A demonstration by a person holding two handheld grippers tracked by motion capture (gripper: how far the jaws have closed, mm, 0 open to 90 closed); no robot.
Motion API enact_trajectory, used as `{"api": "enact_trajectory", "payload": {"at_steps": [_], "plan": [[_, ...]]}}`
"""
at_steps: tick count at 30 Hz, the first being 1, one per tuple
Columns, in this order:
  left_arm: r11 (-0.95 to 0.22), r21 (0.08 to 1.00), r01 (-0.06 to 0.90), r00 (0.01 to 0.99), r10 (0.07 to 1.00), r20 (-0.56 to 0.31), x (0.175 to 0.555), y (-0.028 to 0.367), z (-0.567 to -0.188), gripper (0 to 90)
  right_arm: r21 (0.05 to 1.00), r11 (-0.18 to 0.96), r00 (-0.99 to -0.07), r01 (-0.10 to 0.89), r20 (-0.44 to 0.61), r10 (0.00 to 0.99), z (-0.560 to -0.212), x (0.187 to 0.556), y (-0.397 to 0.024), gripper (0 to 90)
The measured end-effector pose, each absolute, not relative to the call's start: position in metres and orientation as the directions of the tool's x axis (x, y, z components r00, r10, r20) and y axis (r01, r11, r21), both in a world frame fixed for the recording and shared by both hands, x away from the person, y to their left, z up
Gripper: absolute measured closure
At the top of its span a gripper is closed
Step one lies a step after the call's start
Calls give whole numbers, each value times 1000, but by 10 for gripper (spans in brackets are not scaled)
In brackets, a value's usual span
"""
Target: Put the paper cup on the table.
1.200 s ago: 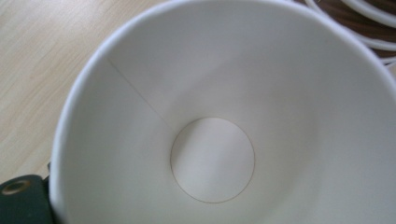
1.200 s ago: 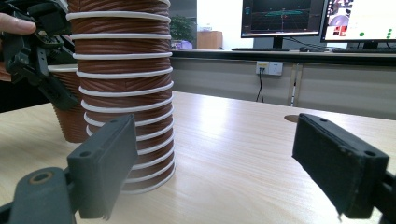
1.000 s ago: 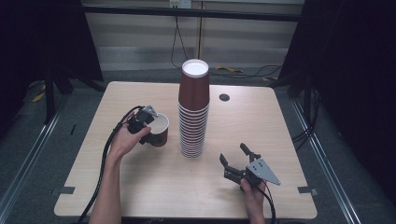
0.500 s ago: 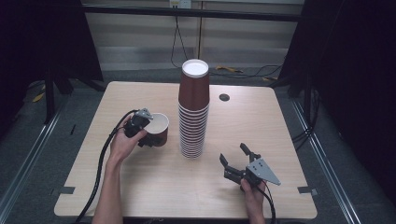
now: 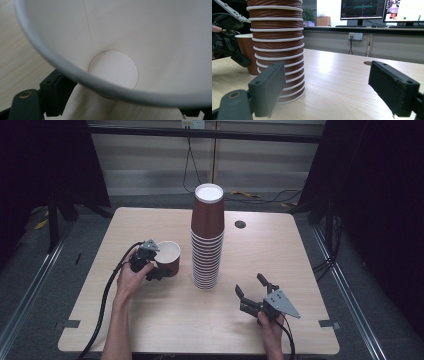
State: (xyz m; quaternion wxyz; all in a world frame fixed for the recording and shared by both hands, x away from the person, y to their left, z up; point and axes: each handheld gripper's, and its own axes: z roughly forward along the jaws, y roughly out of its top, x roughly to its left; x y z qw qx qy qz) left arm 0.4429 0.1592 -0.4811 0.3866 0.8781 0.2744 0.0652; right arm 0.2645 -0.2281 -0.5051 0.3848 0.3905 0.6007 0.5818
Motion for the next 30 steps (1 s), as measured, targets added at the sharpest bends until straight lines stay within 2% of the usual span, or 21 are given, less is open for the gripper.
{"api": "enact_trajectory", "payload": {"at_steps": [11, 20, 30], "plan": [[-419, 793, 443, 797, 589, -134, 424, 176, -480, 156, 1000, 17, -399, 21, -8, 917, -505, 265, -228, 139], [-360, 857, 369, 787, 611, -82, 407, 182, -468, 156, 1000, 17, -399, 20, -7, 917, -505, 265, -228, 139], [-247, 922, 297, 772, 631, -80, 378, 188, -460, 156, 1000, 17, -397, 21, -7, 918, -505, 264, -228, 139]]}}
